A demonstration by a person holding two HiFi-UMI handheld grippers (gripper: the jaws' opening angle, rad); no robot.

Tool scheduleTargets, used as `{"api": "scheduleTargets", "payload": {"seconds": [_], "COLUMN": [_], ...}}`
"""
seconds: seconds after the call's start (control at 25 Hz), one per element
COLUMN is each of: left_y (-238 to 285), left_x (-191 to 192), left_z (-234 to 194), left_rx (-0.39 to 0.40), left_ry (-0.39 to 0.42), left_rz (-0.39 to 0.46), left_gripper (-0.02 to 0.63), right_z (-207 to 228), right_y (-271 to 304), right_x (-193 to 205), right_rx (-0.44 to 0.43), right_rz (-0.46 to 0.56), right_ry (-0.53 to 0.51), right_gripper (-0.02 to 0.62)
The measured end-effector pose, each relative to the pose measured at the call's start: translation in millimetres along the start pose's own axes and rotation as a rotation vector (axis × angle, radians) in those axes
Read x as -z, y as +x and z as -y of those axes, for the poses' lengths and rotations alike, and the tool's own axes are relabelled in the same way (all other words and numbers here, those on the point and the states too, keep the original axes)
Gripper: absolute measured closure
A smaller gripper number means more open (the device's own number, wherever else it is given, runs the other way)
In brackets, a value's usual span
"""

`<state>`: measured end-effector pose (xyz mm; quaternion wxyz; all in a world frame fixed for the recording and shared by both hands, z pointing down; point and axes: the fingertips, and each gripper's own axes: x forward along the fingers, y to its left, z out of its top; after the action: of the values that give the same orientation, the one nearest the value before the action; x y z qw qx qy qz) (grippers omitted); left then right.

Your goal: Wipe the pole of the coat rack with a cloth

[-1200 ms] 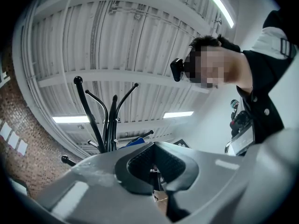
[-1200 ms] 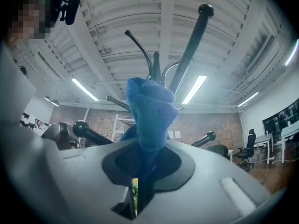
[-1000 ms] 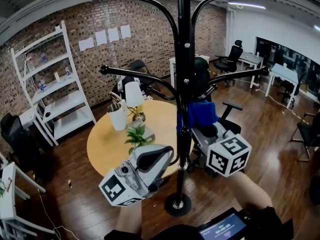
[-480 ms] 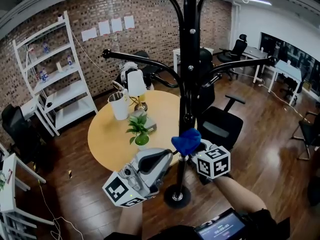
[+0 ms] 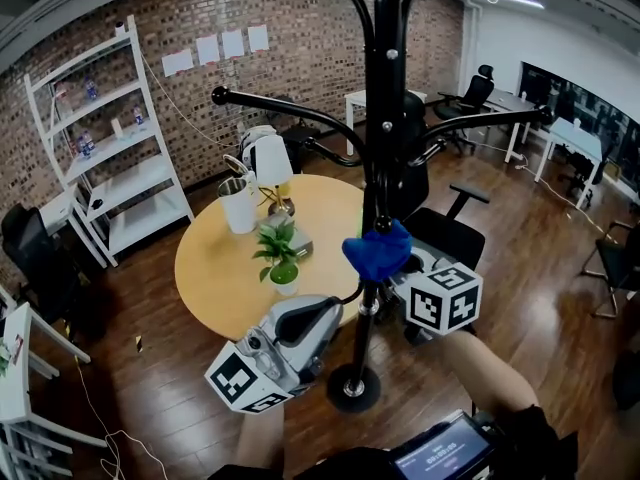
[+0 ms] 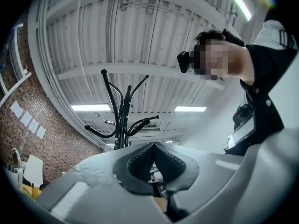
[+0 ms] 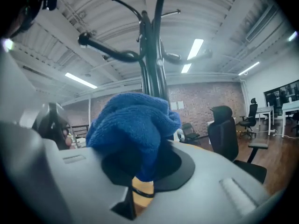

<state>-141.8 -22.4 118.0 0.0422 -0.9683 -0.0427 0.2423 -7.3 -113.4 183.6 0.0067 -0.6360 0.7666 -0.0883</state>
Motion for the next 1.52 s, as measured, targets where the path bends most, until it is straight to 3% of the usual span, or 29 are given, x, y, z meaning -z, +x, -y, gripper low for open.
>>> {"api": "scheduleTargets", "payload": {"seconds": [0.28, 0.48, 0.92, 1.16, 1.52], "left_y": [9, 11, 3, -5, -9], "left_x": [-15, -23, 0, 19, 30], "left_z": [1, -2, 2, 5, 11], "left_rx": [0.047, 0.059, 0.059, 0.054, 0.033], "left_ry": [0.052, 0.063, -0.004, -0.059, -0.089], "left_rz": [0.007, 0.026, -0.009, -0.034, -0.047], "left_gripper": [0.601, 0.601, 0.601, 0.601, 0.601], "right_z": [-14, -17, 5, 16, 23], "right_y": [-13, -15, 4, 13, 20], "right_x": [-99, -106, 33, 113, 170], "right_rx": [-0.024, -0.008, 0.072, 0.117, 0.114], "right_rz": [0.196, 0.224, 0.002, -0.185, -0.314], "right_ry": [-0.041, -0.073, -0.019, -0.092, -0.060], "right_gripper": [0.541, 0.541, 0.541, 0.541, 0.541]}}
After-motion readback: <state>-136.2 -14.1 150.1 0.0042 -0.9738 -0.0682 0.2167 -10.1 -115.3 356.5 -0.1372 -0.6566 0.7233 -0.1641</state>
